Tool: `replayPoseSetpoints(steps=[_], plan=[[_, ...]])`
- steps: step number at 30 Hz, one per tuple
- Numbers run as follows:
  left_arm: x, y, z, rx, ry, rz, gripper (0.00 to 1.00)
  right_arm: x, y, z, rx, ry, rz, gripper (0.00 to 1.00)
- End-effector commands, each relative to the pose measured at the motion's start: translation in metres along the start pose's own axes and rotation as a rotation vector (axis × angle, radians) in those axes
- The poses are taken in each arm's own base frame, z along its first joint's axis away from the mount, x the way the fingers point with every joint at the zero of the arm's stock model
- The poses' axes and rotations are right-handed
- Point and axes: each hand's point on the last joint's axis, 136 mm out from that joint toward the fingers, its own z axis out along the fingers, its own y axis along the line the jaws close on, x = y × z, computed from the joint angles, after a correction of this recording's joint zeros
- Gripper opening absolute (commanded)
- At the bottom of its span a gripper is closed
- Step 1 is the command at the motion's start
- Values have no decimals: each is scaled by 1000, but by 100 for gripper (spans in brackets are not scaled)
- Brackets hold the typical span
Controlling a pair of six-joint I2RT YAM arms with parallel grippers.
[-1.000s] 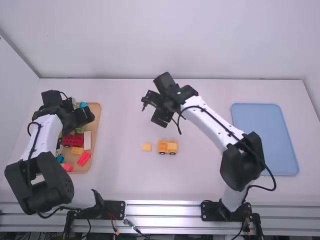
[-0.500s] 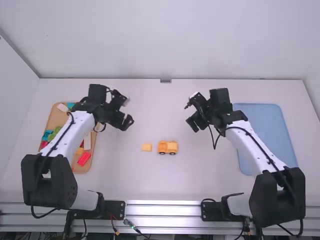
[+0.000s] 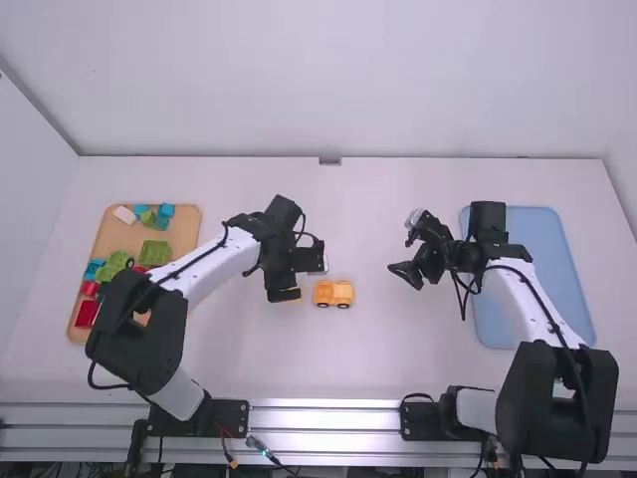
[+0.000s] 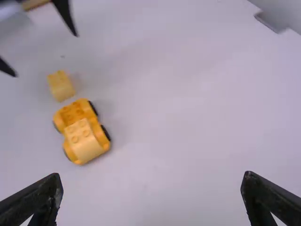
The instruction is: Assemble lego blocks to make yellow taxi
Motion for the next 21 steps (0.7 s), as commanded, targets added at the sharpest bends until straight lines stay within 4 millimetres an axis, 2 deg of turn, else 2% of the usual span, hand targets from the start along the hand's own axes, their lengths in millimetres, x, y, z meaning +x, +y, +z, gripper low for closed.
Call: replayPoseSetpoints(steps=[1, 8, 21], plan=[[13, -4, 19, 36, 64, 57, 99, -14, 18, -6, -71, -129, -117, 99], [22, -15, 44, 115, 100, 28, 99, -12, 17, -7, -70, -134, -105, 99], [20, -26, 54, 156, 75, 3, 96, -12, 18, -7, -71, -137, -104, 99]])
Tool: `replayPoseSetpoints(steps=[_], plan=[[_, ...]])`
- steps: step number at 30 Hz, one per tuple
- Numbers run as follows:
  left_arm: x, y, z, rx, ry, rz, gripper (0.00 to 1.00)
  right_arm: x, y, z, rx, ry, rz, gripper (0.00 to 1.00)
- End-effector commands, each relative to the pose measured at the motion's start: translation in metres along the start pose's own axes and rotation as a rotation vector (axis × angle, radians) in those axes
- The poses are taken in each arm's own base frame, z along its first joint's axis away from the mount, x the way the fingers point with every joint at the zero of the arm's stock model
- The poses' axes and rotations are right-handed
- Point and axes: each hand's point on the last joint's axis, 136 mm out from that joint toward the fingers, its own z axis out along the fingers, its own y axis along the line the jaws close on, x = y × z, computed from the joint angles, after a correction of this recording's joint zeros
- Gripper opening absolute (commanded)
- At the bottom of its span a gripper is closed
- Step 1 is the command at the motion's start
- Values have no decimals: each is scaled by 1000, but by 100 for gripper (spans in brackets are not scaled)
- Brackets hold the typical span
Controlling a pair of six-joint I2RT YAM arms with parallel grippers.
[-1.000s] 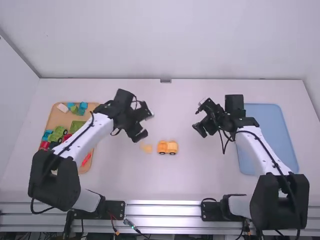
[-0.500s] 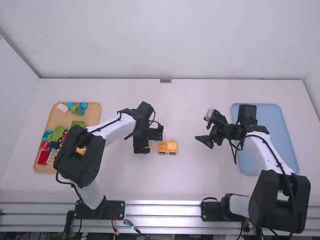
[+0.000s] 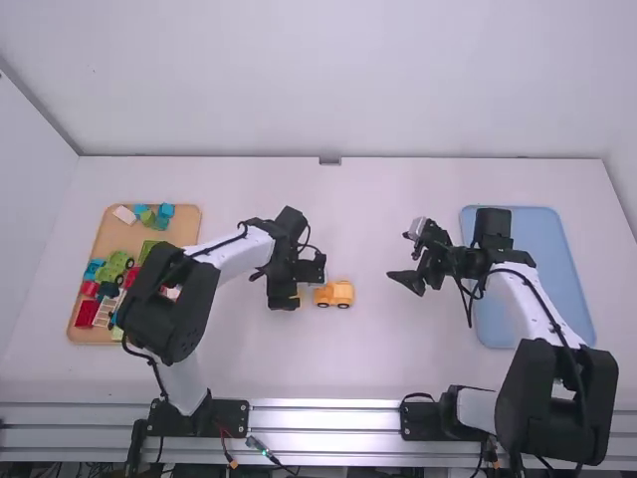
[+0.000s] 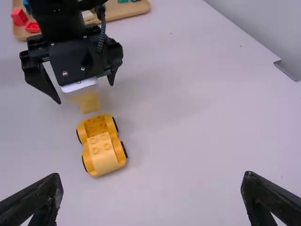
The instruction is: Assemble lego blocks to make yellow taxi
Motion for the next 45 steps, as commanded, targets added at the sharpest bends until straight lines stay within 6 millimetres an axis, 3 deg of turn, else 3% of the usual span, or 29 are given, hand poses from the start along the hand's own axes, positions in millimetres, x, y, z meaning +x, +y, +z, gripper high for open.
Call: replayPoseSetpoints(steps=[1, 9, 12, 15, 17, 29, 33, 38, 43, 45], plan=[[4, -13, 13, 41, 4, -4, 96, -5, 4, -2, -6, -22, -12, 99], [12, -16, 24, 32, 3, -15, 93, -5, 5, -2, -8, -24, -11, 99], [11, -14, 24, 22, -4, -13, 85, -5, 5, -2, -8, -24, -10, 99], [9, -12, 24, 15, -10, -11, 82, -5, 5, -2, -8, -24, -10, 99], [7, -8, 24, 0, -21, -37, 73, -5, 5, -2, -8, -24, -10, 99], [11, -5, 24, -18, 3, -114, 50, -5, 5, -2, -9, -25, -9, 99], [12, -6, 24, -15, 8, -125, 33, -6, 5, -2, -11, -30, -10, 99], [13, -6, 24, -16, 12, -201, 27, -6, 6, -2, -12, -31, -10, 99], [21, -1, 24, -55, 49, -384, 17, -7, 6, -2, -14, -35, -10, 99], [28, 4, 23, -96, 78, -539, 4, -8, 7, -2, -18, -42, -10, 99]])
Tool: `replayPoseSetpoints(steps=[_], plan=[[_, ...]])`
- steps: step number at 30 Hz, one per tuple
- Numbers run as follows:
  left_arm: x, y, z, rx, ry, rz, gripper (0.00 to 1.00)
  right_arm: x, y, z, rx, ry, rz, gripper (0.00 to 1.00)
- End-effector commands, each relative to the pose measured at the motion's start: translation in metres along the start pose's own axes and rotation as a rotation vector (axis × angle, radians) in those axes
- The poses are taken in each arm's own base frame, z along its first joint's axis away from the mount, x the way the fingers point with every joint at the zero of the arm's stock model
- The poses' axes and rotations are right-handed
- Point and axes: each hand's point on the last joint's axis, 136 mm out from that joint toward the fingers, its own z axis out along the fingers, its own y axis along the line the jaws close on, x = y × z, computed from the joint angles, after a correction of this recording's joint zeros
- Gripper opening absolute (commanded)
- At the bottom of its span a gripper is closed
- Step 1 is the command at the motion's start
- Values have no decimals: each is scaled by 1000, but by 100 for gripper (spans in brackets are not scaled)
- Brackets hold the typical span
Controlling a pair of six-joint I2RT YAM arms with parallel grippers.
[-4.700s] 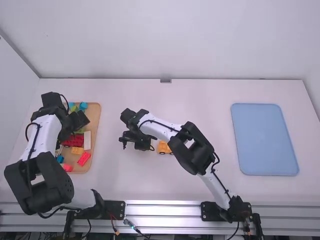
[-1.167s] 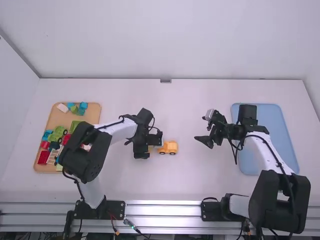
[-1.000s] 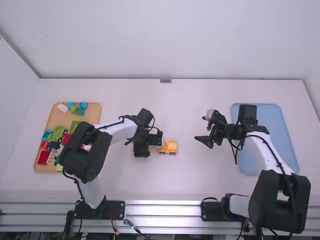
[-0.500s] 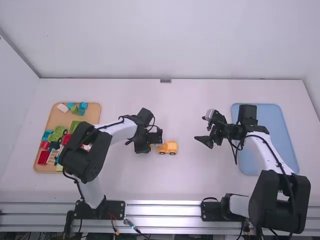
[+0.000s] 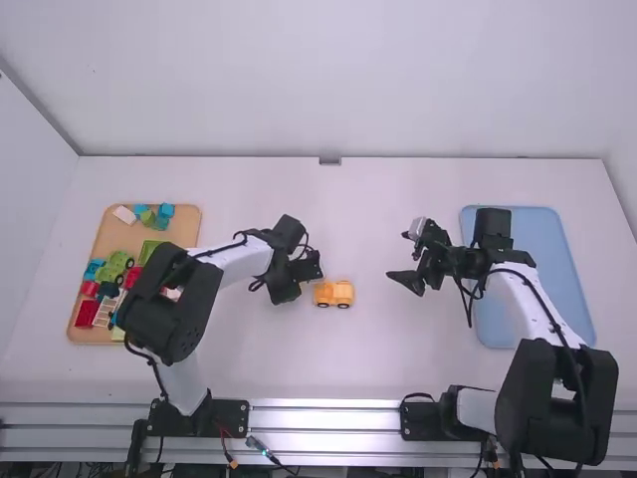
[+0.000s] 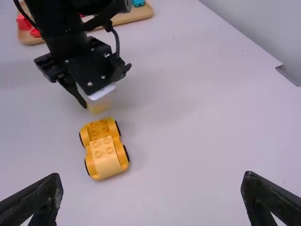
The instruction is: Assemble lego blocks to make yellow taxi
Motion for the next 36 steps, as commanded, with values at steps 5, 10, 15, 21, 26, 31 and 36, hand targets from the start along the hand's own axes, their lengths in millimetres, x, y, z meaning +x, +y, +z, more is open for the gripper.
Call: replayPoseSetpoints(steps=[5, 10, 15, 21, 26, 31, 36], plan=[[19, 22, 3, -158, 58, -712, 2, -8, 5, -2, -12, -38, -16, 99], [10, 23, 4, -143, -24, -1238, 5, -9, 6, -2, -15, -45, -17, 99], [-8, 4, 6, 13, -39, -1527, 2, -9, 6, -2, -15, -45, -16, 99], [-3, -10, 6, 60, 38, -1934, 2, -9, 6, -2, -16, -46, -14, 99], [26, -25, 3, -84, 173, -2477, 2, -12, 7, -2, -23, -60, -17, 99], [22, -16, 5, -94, 111, -2581, 3, -12, 7, -2, -24, -61, -17, 99], [21, -6, 5, -123, 46, -2664, 3, -12, 7, -2, -24, -61, -17, 99]])
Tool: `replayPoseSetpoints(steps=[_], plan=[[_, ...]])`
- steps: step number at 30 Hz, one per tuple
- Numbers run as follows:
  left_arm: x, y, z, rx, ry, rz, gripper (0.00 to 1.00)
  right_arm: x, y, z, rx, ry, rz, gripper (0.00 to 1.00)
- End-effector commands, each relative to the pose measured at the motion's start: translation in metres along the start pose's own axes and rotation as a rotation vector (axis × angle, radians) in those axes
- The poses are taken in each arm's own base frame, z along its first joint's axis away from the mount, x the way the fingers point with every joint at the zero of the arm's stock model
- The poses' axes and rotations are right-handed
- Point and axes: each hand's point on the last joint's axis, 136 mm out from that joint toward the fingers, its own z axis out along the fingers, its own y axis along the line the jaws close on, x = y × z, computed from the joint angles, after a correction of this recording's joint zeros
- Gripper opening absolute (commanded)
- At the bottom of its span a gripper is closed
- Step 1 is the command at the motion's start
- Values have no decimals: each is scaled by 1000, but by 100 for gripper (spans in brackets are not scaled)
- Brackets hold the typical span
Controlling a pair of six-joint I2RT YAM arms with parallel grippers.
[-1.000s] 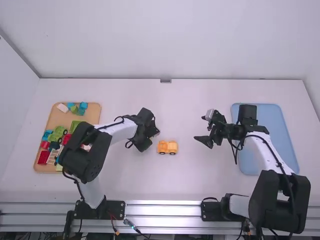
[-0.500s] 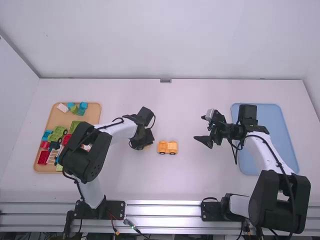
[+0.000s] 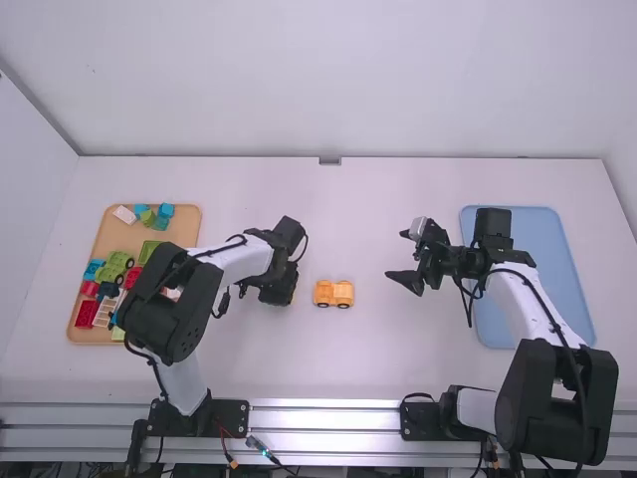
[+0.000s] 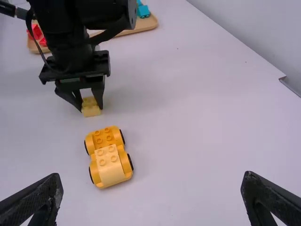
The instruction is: Assemble lego blocks to make yellow taxi
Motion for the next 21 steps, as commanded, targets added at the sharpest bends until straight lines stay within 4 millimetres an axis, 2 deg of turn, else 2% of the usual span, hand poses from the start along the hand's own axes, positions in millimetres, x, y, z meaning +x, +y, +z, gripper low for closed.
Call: replayPoseSetpoints(steps=[1, 6, 8, 9, 10, 11, 12, 13, 21], plan=[[-12, 6, 6, -13, -68, -138, 3, -5, 4, -2, -5, -20, -10, 99], [-15, 5, 6, -6, -82, -158, 6, -5, 4, -2, -5, -20, -9, 99], [-15, 4, 6, 1, -84, -161, 15, -5, 4, -2, -5, -20, -9, 99], [-15, 3, 6, 5, -82, -160, 25, -5, 4, -2, -5, -20, -9, 99], [-14, 2, 6, 9, -80, -160, 42, -5, 4, -2, -5, -20, -10, 99], [-14, 1, 6, 13, -77, -159, 70, -5, 4, -2, -5, -20, -10, 99], [-13, -1, 6, 20, -76, -156, 93, -5, 4, -2, -5, -20, -9, 99], [-13, -2, 6, 22, -75, -156, 99, -5, 4, -2, -5, -20, -8, 99], [-14, -1, 6, 19, -79, -153, 99, -5, 4, -2, -5, -20, -10, 99]])
